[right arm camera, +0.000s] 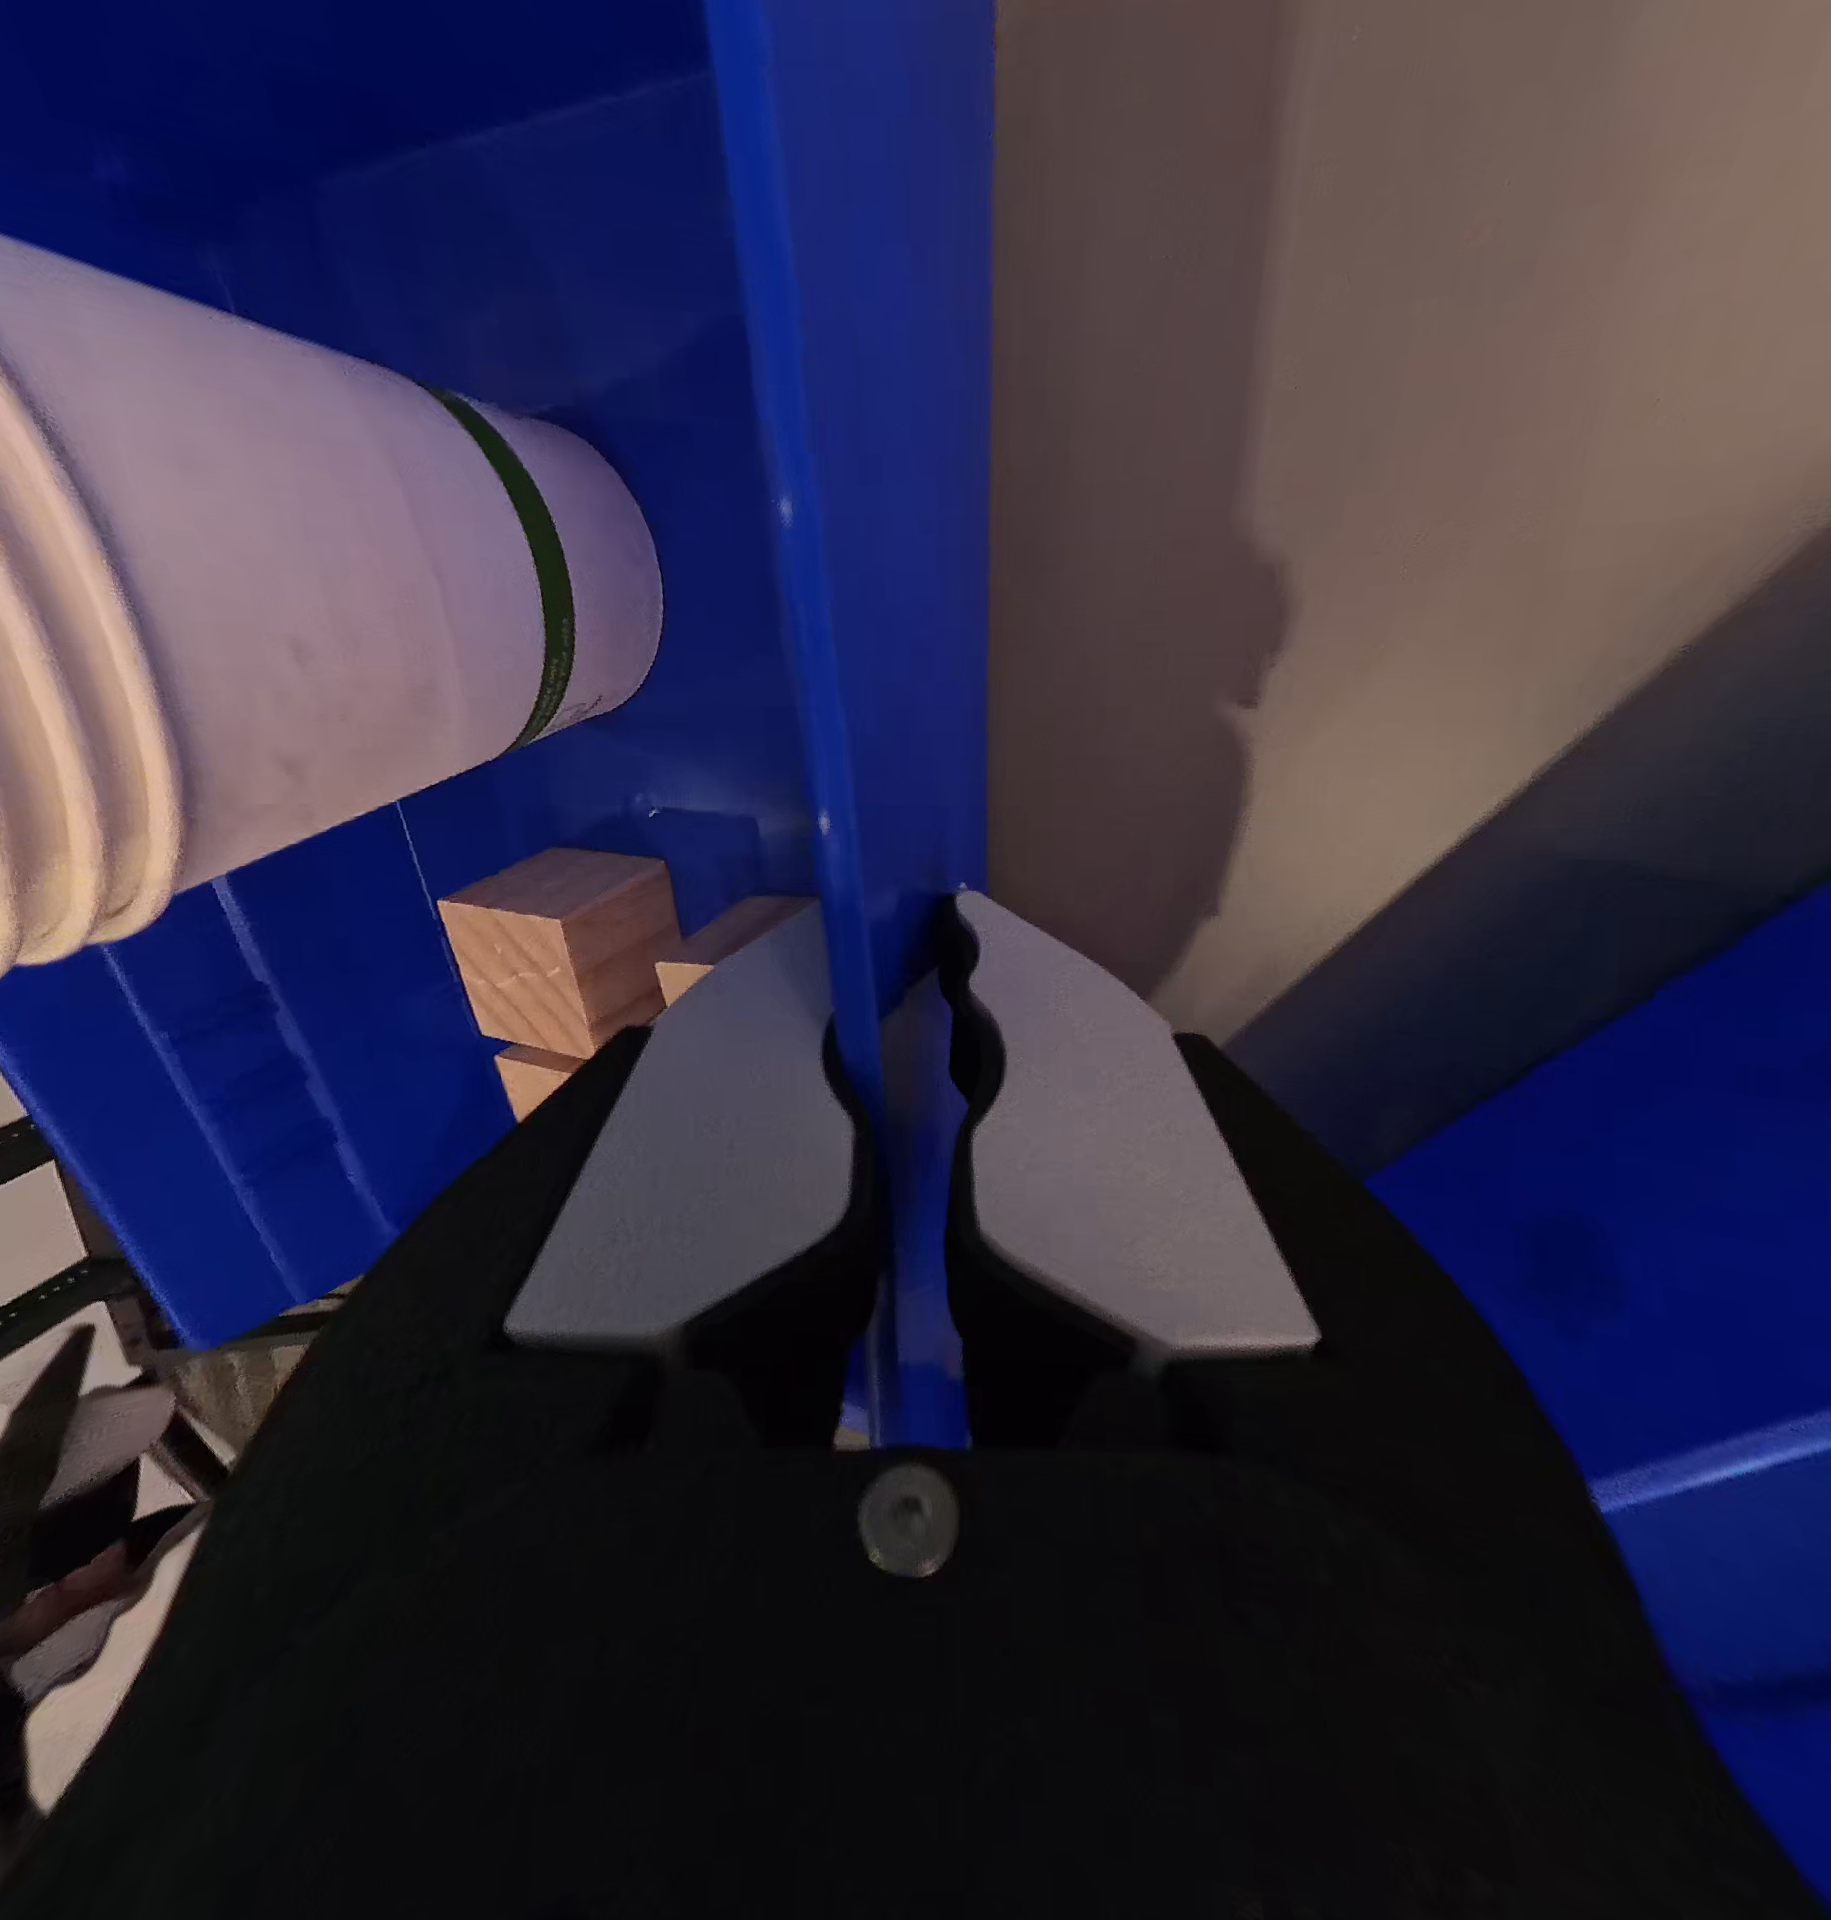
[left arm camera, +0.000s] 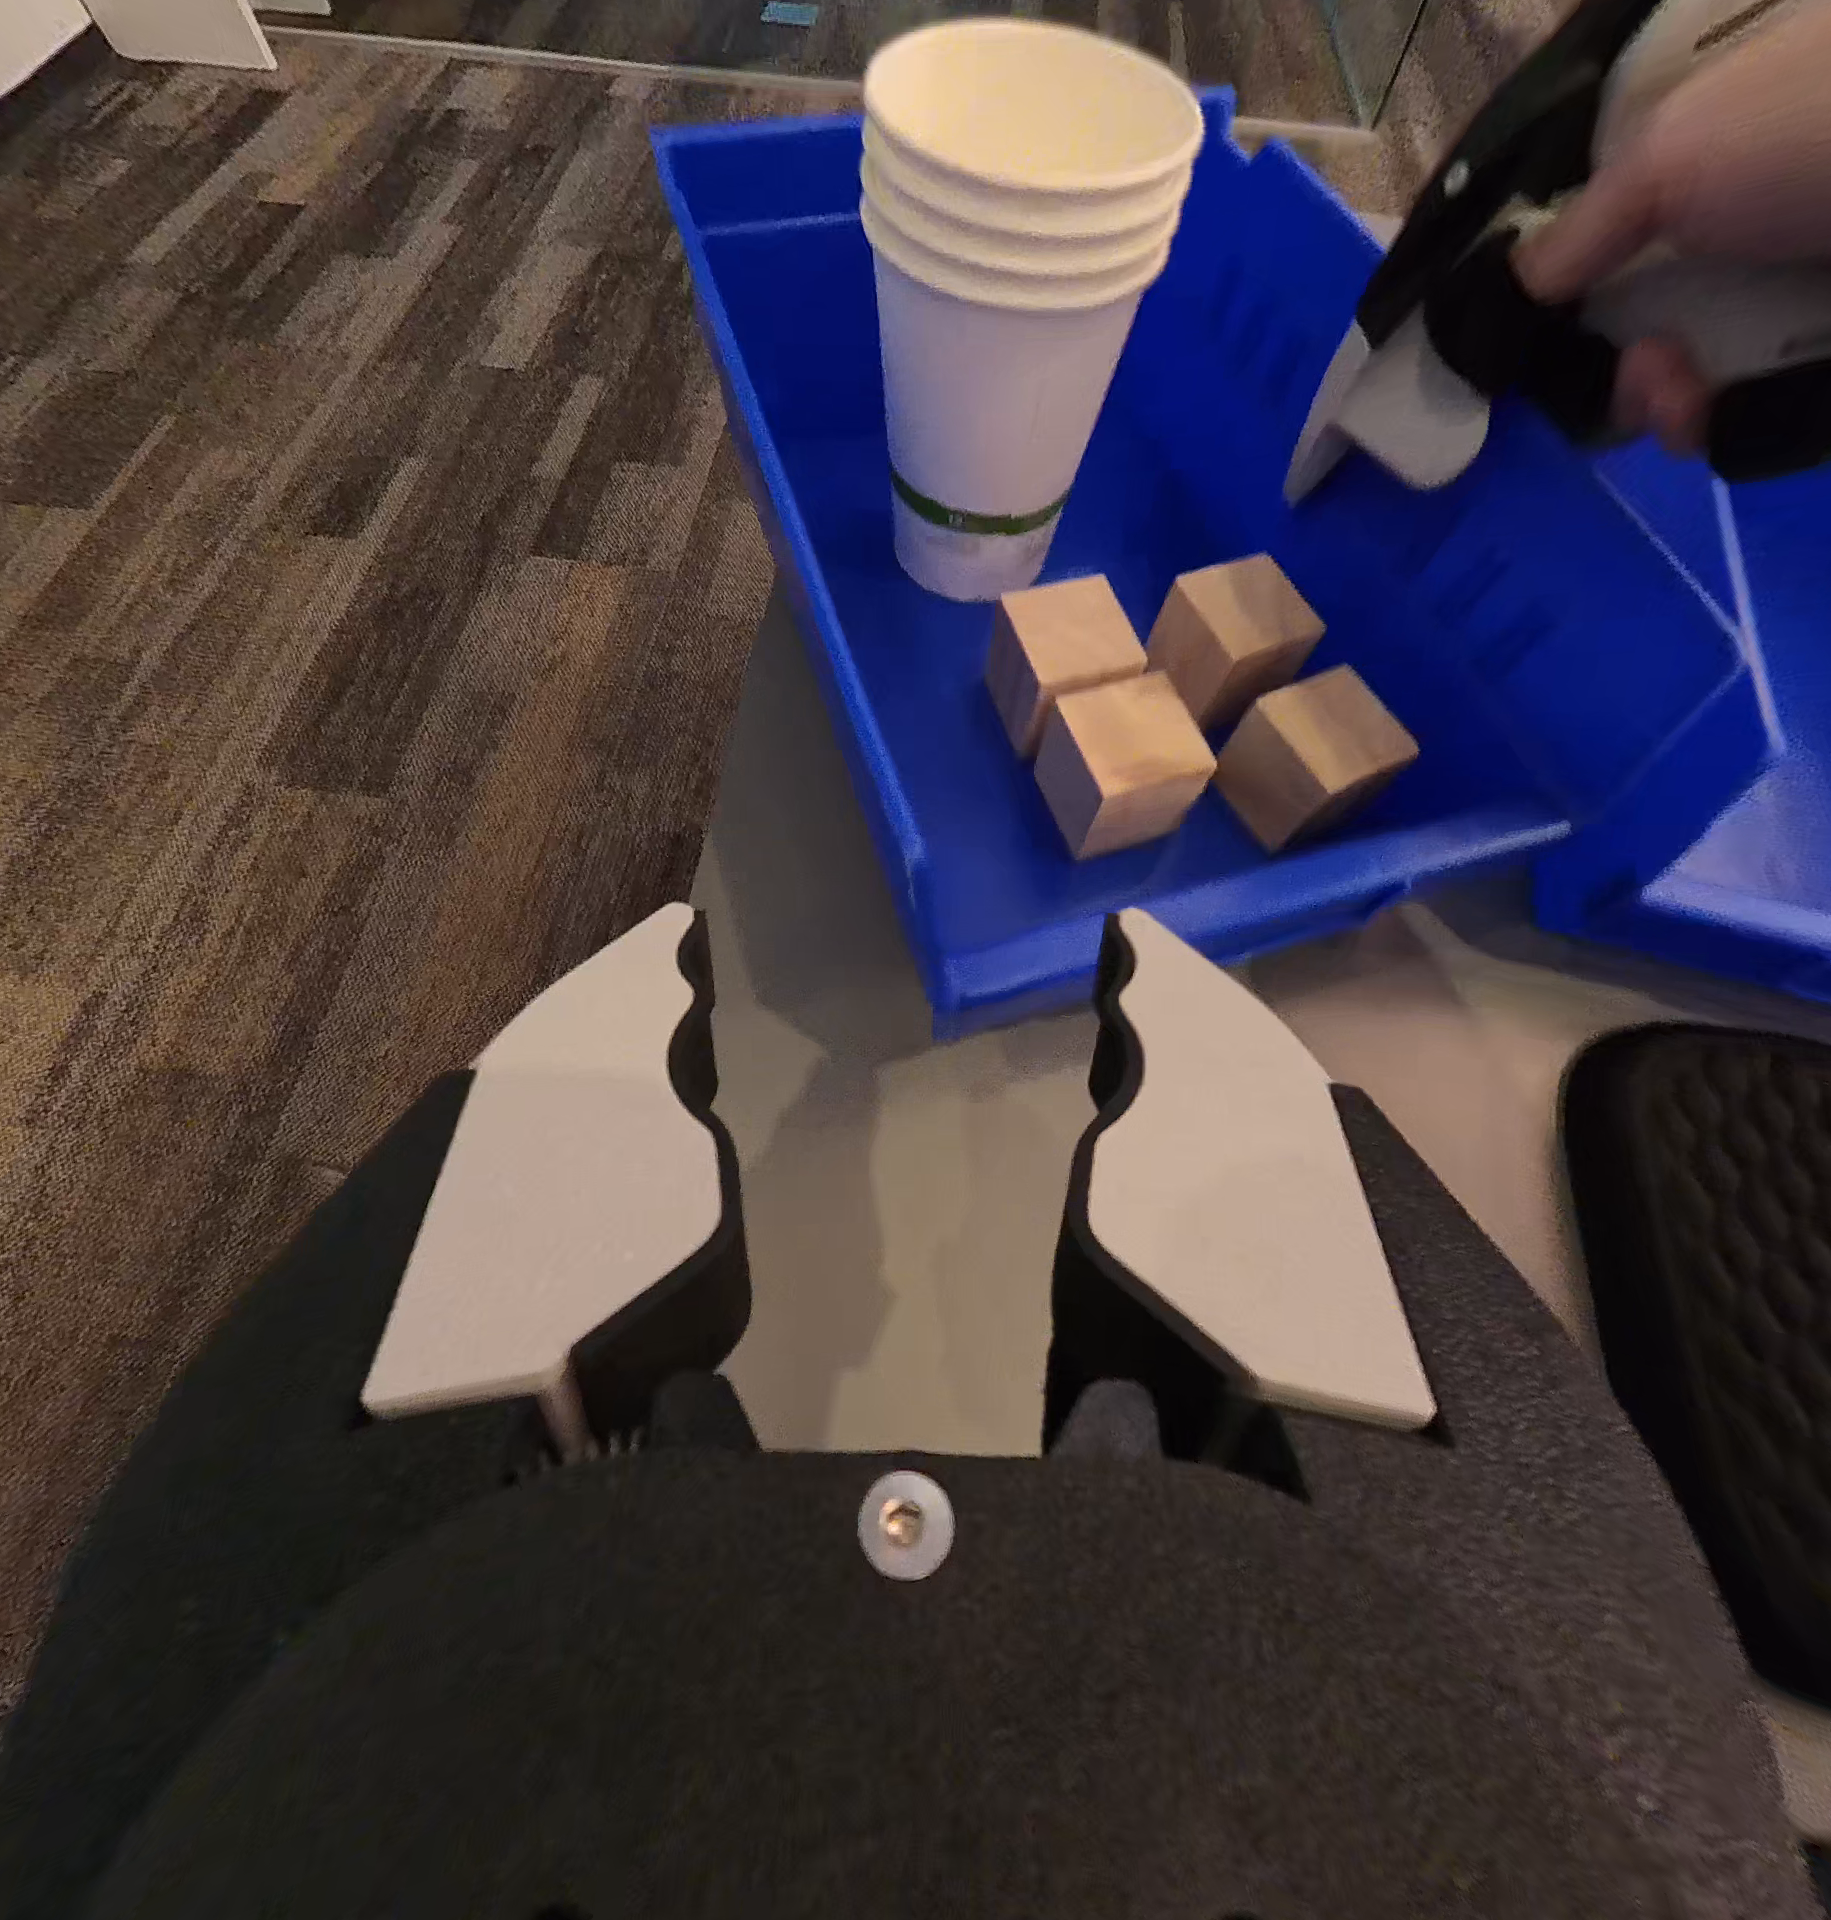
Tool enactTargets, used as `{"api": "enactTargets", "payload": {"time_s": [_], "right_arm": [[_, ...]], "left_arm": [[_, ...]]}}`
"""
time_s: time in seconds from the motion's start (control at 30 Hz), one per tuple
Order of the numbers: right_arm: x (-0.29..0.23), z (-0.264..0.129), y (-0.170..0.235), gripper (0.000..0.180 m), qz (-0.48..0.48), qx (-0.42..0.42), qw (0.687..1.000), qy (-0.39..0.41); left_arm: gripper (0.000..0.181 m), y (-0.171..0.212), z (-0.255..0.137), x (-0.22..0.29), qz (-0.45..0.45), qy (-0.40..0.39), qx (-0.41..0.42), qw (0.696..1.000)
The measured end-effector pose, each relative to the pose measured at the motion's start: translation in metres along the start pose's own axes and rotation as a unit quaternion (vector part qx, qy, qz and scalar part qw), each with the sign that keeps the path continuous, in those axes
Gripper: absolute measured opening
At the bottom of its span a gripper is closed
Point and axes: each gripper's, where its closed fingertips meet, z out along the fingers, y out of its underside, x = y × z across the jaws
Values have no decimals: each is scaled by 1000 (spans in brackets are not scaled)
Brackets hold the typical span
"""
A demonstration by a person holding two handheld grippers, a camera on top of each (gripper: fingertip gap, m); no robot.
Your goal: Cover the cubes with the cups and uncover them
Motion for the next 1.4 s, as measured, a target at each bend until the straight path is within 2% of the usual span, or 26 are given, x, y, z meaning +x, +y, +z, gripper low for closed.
{"api": "enactTargets", "payload": {"time_s": [0.1,0.2,0.33,0.4,0.43,0.53,0.6,0.67,0.8,0.93,1.07,1.2,1.33,1.4], "right_arm": [[7,9,7,11,7,3,1000,9],[8,15,11,14,12,6,1000,-6],[-4,-2,20,36,-29,-25,997,-62],[-1,-27,23,22,-91,-10,994,-57],[3,-44,18,22,-118,25,992,-46],[20,-107,16,29,-196,135,971,-2],[51,-147,28,38,-230,180,955,60],[93,-175,46,44,-229,197,946,119],[165,-196,87,52,-163,197,957,137],[217,-198,111,55,-81,229,961,133],[226,-181,119,61,-6,227,970,87],[242,-166,122,67,34,201,968,150],[257,-144,127,55,58,154,965,206],[256,-126,130,49,69,120,971,193]], "left_arm": [[71,1,27,-6,-8,-24,-13,1000],[71,15,56,-3,-21,-14,-49,998],[63,28,83,-2,-24,-11,-72,997],[51,32,91,-6,-10,-15,-84,996],[46,31,94,-5,-8,-6,-85,996],[17,26,97,-9,37,8,-85,996],[17,24,100,-14,92,20,-96,991],[18,21,105,-21,119,46,-104,986],[10,14,116,-46,142,79,-113,980],[8,13,119,-52,126,93,-125,980],[8,15,117,-50,129,82,-114,982],[9,18,112,-46,123,85,-111,982],[10,20,109,-43,119,86,-111,983],[20,21,108,-37,89,108,-114,984]]}}
